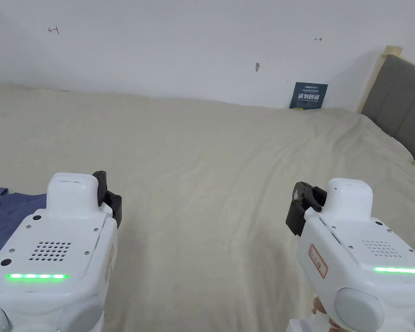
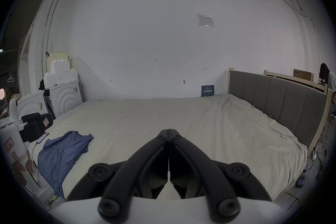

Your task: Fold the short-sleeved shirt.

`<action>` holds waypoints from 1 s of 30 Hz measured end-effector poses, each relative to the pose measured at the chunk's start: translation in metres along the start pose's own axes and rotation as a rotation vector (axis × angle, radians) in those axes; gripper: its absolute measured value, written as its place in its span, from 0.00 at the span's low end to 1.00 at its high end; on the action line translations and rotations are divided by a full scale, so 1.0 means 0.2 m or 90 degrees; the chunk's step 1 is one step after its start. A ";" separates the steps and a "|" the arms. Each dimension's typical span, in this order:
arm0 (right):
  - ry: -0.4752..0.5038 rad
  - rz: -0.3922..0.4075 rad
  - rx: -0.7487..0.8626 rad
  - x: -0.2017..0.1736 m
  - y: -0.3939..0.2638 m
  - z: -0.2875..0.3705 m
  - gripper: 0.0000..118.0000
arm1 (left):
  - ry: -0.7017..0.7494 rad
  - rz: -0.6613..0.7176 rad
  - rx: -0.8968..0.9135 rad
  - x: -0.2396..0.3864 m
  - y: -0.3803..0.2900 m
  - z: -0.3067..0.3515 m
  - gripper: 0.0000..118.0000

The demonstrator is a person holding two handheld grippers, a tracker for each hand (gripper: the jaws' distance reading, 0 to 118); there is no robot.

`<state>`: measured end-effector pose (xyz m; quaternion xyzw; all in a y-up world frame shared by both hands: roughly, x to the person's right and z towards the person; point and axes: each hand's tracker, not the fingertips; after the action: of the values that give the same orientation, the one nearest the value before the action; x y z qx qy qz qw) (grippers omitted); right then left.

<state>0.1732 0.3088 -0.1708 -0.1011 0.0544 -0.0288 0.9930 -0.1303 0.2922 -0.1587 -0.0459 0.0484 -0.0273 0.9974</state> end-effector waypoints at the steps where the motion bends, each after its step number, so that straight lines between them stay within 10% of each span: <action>1: 0.000 0.001 0.000 0.00 0.00 0.00 0.02 | 0.000 -0.001 0.000 0.00 0.00 0.00 0.00; 30: 0.060 0.034 0.014 -0.18 0.04 -0.05 0.02 | 0.062 -0.001 0.009 -0.16 0.01 0.06 0.00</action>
<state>0.1367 0.3175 -0.1783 -0.0873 0.1037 -0.0073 0.9907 -0.1610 0.2966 -0.1441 -0.0378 0.0964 -0.0308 0.9942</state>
